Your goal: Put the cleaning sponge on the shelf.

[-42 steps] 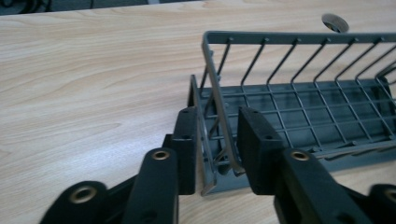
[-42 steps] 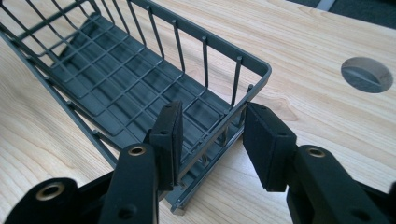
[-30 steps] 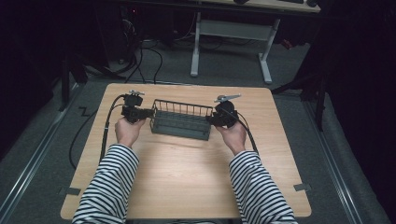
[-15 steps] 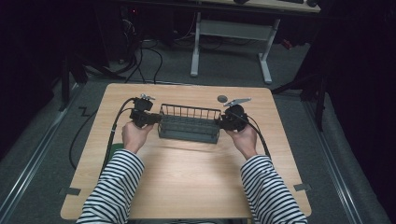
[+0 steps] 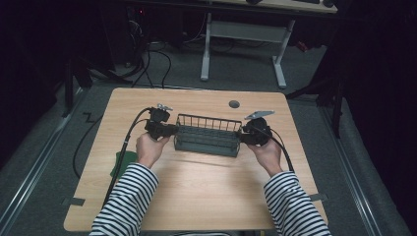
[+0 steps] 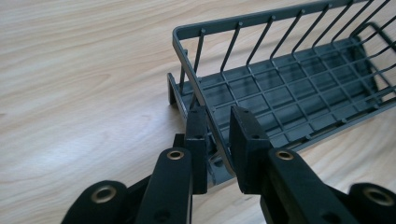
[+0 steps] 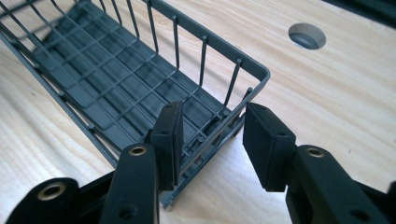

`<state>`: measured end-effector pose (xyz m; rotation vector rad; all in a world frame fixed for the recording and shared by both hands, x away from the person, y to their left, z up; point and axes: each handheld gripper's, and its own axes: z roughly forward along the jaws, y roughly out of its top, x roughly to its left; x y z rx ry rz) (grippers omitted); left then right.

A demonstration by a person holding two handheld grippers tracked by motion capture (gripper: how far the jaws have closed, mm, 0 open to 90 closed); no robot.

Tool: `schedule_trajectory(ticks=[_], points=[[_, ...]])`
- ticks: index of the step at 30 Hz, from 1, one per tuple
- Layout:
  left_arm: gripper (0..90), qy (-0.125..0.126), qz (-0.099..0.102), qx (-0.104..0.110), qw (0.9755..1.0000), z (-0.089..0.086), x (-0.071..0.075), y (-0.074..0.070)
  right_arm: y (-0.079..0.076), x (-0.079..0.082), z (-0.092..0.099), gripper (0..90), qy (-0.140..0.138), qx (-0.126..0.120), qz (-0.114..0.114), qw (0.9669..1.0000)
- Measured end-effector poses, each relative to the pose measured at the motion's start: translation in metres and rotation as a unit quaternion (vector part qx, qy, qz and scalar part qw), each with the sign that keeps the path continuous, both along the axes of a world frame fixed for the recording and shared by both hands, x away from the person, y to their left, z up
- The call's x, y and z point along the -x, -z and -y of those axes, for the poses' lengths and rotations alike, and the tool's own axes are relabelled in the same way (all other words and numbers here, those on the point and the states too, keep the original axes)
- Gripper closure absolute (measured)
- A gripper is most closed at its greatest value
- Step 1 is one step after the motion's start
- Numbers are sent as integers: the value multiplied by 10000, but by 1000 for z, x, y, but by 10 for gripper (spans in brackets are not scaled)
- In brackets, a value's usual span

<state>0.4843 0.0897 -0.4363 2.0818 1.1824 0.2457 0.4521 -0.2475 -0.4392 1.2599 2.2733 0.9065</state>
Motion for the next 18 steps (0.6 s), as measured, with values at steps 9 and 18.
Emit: schedule_trajectory(ticks=[9, 18], points=[[776, 88, 30, 103, 9999, 9, 16, 1, 0, 18, 15, 575, 14, -107, -85, 9999], [780, 3, 128, 276, 9995, 8, 31, 4, 1, 30, 17, 585, 54, -166, 8, 9998]])
